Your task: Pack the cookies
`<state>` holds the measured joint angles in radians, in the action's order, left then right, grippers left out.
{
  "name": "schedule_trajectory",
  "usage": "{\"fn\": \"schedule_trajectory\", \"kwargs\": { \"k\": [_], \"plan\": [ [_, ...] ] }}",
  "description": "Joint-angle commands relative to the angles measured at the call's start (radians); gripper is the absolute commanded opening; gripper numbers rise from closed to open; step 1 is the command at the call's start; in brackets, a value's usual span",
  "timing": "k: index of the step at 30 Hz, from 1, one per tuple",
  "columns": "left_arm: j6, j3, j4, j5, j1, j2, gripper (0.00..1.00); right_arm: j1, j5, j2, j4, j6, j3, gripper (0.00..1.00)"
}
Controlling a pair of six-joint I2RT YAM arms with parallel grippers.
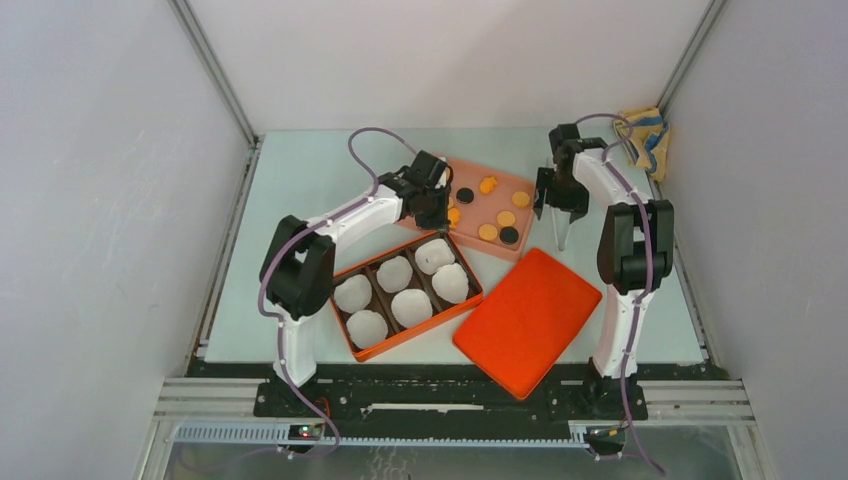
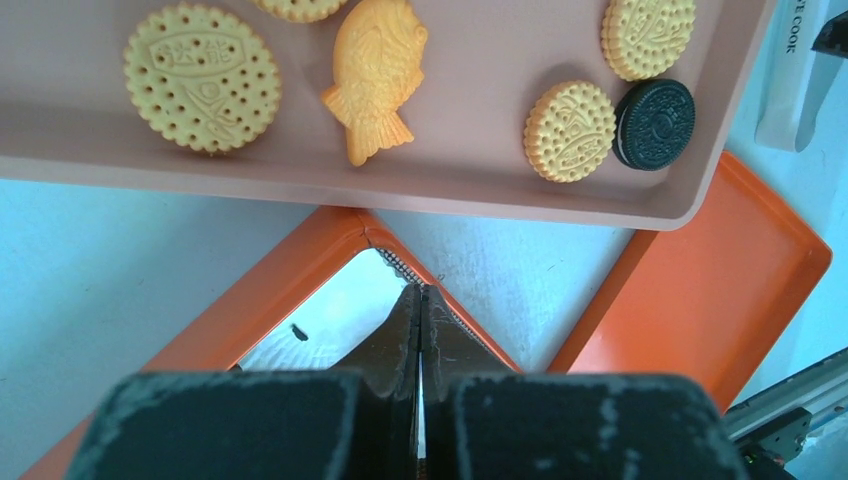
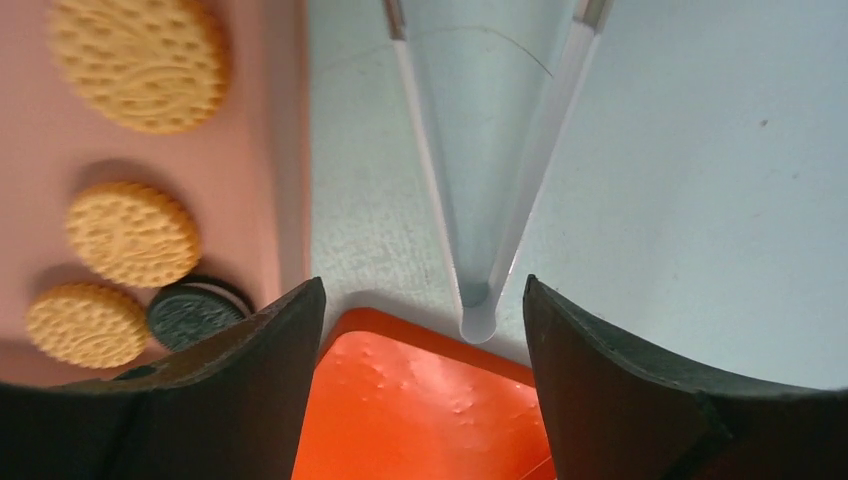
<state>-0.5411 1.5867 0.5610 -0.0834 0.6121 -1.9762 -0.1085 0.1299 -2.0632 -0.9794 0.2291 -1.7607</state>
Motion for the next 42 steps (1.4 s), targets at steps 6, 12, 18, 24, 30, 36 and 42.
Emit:
{"fn": "schedule_trajectory", "kwargs": {
  "k": [6,12,18,24,30,36,42],
  "plan": [
    [0.018,-0.024,-0.010,-0.014,-0.003,0.068,0.00,0.101,-0.039,-0.052,0.033,0.079,0.032,0.87],
    [0.012,-0.007,-0.012,-0.028,-0.004,0.053,0.00,0.102,-0.058,-0.187,-0.030,0.059,-0.141,0.88],
    [0.016,-0.018,-0.006,-0.018,-0.004,0.057,0.00,0.093,-0.045,-0.331,-0.133,0.059,-0.316,0.84],
    [0.024,0.003,0.008,-0.006,-0.006,0.079,0.00,0.102,-0.059,-0.305,-0.114,0.073,-0.254,0.53],
    [0.050,0.126,0.042,-0.010,-0.022,0.068,0.00,0.099,-0.036,-0.156,-0.039,0.039,-0.151,0.37],
    [0.105,0.335,0.034,-0.035,-0.046,0.017,0.00,0.051,-0.024,0.028,0.022,-0.008,-0.083,0.35],
    [0.074,0.419,-0.083,-0.129,-0.104,-0.010,0.00,-0.028,-0.108,0.184,0.021,-0.040,-0.018,0.36]
  ]
}}
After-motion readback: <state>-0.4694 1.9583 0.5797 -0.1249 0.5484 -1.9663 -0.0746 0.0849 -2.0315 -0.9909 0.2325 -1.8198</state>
